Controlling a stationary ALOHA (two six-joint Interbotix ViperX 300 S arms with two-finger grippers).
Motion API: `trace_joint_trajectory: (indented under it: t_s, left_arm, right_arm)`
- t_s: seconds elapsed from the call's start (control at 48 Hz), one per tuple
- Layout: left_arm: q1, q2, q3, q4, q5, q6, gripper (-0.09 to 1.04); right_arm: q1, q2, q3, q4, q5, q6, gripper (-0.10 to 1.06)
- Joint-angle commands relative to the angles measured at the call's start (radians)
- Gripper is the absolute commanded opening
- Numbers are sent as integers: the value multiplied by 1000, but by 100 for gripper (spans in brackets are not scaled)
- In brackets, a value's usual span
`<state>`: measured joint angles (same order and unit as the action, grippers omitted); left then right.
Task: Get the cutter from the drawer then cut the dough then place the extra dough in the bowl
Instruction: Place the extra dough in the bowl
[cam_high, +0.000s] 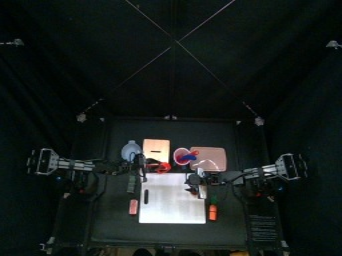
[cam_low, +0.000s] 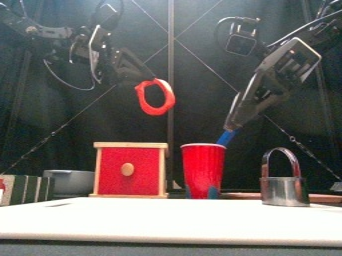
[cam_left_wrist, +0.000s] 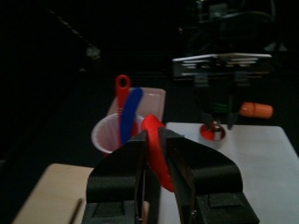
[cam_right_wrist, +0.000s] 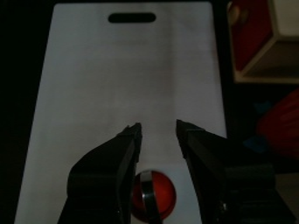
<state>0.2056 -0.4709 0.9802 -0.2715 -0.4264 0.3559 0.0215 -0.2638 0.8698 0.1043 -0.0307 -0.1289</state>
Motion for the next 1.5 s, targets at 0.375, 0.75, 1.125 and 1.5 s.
trace_joint_trajectory:
  t_s: [0.375,0.75,1.125,1.5]
  left_arm:
    - [238,-233,293,-31,-18,-3,60]
    - [353,-225,318,-143,94,-8,90]
    - [304,-225,295,-219,64,-11,102]
    - [-110,-224,262,-43,-160,-9,102]
  right_arm:
    - [-72,-11,-51,-103,-276,2,76]
    - [-78,-11,-44,-98,-276,3,76]
    - [-74,-11,-41,-69,-276,5,76]
    - [-77,-11,-61,-69,-324,5,76]
